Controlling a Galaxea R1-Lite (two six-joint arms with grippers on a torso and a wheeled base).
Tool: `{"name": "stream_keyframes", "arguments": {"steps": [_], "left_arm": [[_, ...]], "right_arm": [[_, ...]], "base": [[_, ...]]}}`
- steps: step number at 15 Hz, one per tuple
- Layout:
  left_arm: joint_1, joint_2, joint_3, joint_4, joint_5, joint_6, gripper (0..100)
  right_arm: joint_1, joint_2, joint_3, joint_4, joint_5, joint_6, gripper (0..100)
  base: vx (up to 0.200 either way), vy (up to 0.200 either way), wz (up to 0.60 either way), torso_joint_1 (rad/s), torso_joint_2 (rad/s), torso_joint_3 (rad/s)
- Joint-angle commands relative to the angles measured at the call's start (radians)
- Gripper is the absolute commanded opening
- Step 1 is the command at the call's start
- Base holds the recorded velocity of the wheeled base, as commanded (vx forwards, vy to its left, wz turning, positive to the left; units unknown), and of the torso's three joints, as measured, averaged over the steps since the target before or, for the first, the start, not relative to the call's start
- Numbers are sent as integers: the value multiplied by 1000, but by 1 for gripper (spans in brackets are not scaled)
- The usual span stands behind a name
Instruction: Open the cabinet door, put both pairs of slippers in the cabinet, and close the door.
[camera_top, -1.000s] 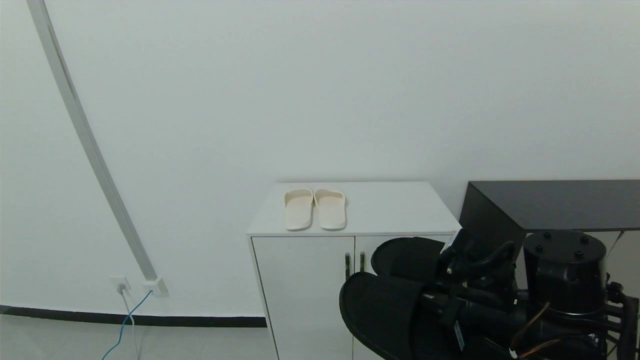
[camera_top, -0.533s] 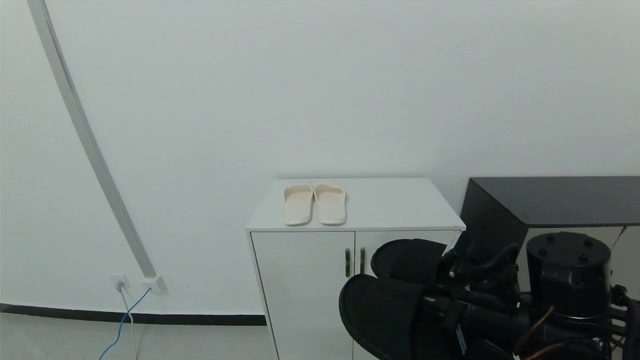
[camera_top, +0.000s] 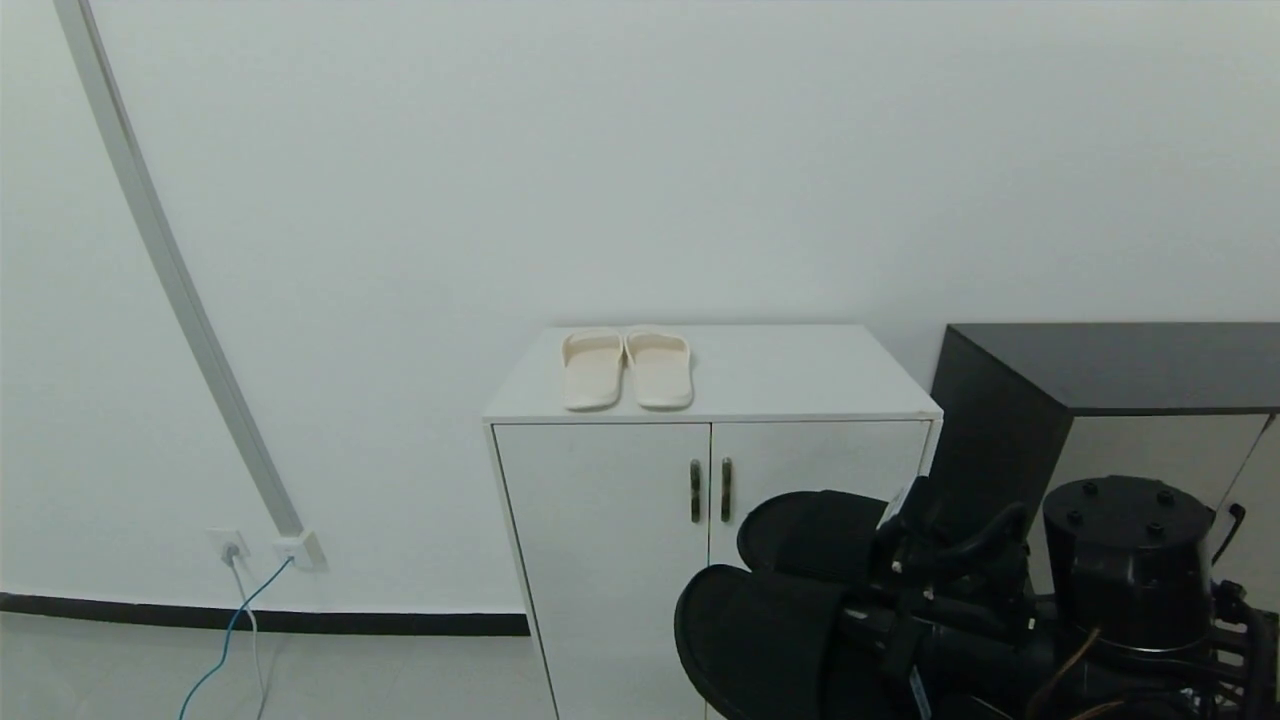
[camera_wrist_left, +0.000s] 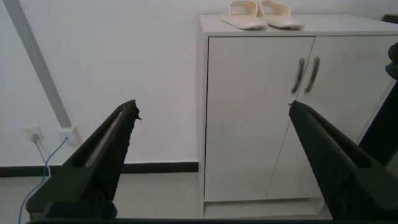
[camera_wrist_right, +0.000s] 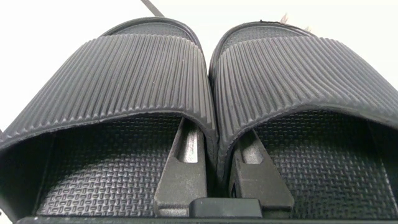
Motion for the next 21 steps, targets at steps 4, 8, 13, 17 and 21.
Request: {"name": "stream_keyframes", "arguments": {"steps": [4,8,13,17,21], "left_arm": [[1,0,0,0,0,0,100],[1,0,0,0,0,0,100],[1,0,0,0,0,0,100],[1,0,0,0,0,0,100],[1,0,0,0,0,0,100]], "right_arm": [[-2,12,8,-2,0,4,0],[-5,30,22,-51,-3,4,0],[-5,42,22,-69,-4,4,0],[-5,55,20,-76,-3,4,0],[-5,56,22,-79,-3,4,0]], "base": [[0,0,0,-223,544,321],[0,0,0,-197,520,322],[0,0,0,-165,494,326],[0,0,0,-126,467,332],[0,0,0,-78,442,349]]}}
